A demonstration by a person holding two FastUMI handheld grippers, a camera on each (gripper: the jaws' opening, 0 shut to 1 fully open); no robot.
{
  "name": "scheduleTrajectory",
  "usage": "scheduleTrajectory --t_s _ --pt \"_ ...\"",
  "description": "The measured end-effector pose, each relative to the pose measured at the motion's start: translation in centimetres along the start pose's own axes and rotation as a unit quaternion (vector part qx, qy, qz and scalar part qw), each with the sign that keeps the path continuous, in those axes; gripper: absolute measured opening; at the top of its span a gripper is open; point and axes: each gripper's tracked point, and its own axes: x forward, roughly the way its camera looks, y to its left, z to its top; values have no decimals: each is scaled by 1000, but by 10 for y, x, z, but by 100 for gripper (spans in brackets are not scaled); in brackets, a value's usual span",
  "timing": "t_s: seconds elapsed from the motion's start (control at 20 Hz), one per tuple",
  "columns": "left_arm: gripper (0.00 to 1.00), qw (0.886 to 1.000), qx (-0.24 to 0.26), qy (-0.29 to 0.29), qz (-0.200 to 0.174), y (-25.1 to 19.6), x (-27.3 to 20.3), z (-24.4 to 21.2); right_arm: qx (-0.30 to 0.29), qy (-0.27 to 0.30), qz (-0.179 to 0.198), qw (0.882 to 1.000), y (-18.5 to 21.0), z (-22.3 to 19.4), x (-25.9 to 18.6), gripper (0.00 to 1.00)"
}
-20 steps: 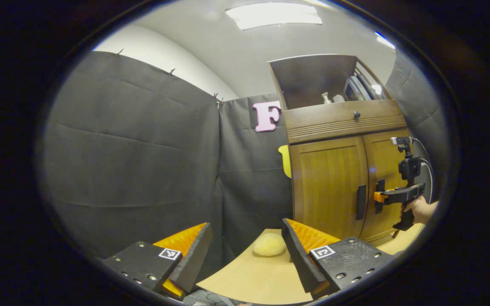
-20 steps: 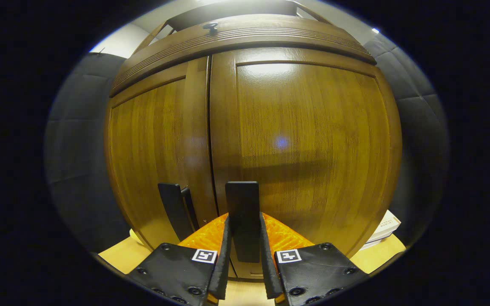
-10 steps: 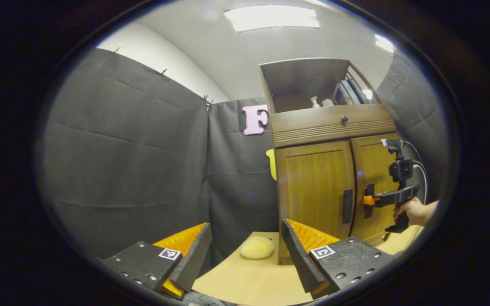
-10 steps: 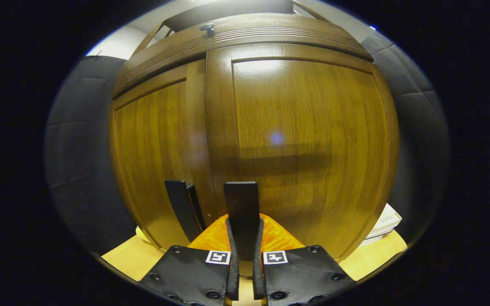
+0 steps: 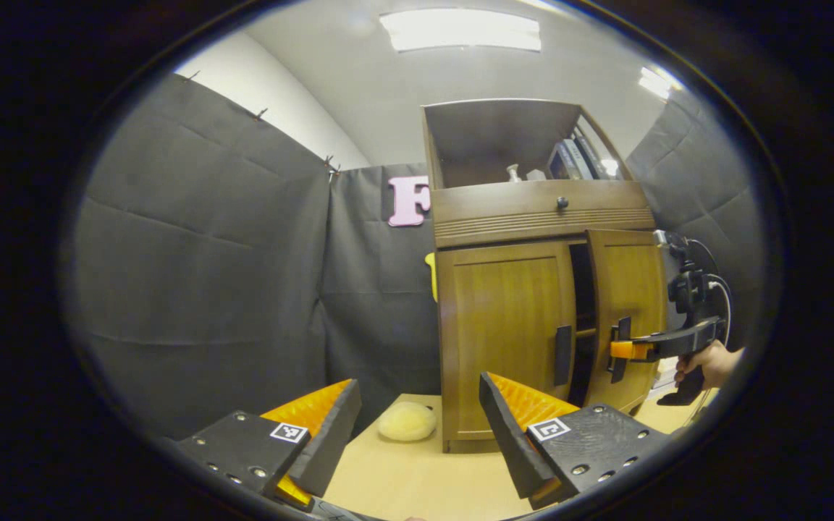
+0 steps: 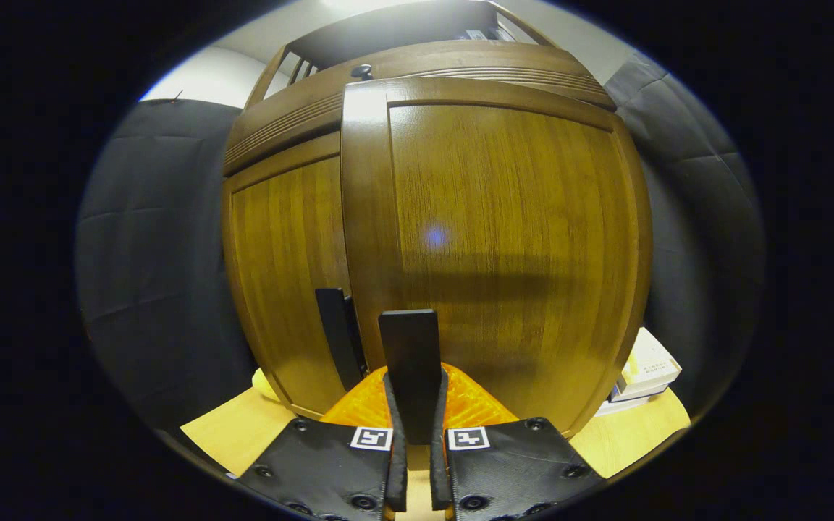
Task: Open the right door of the double-door shoe cabinet with the right hand, and open the left door with the left hand.
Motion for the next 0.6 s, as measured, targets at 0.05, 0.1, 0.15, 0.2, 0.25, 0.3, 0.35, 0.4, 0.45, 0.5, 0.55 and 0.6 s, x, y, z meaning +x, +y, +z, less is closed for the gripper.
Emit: scheduleTrajectory --t_s 0.05,0.1,0.15,0.2,0.25,0.3,0.35,0.4,0.45,0.5,0.55,0.6 --pt "96 1000 -1 0 -6 -1 1 0 0 1 1 1000 -2 0 -4 14" --pt "96 1000 -3 0 -12 -3 1 -1 0 1 2 1000 -3 0 -10 14" --pt "96 1000 -5 0 -19 -4 2 0 -1 1 3 1000 -5 -1 -14 14" --pt "95 1000 -6 0 -25 -5 3 0 -3 0 5 1000 -6 -2 -19 14" --pt "96 1000 -5 1 -31 -6 3 -1 -4 1 6 1000 -8 -2 -24 14" --pt "96 999 -4 1 -37 -9 4 -1 -4 1 7 1000 -10 -3 -29 14" --pt "95 999 -4 1 -44 -10 4 -1 -3 1 8 1000 -12 -3 -34 14" --pt "96 999 -5 1 -52 -12 5 -1 -3 1 8 1000 -14 -7 -40 17" --pt "96 998 -5 2 -61 -14 5 0 -3 1 7 1000 -17 -6 -46 14" --pt "96 998 -5 1 -70 -15 5 0 -2 1 6 1000 -20 -7 -53 14" --pt "96 997 -5 -1 -79 -16 6 0 -1 0 5 1000 -24 -7 -59 14" --pt "96 996 -3 -2 -88 -18 5 0 -1 -3 4 1000 -28 -8 -66 14"
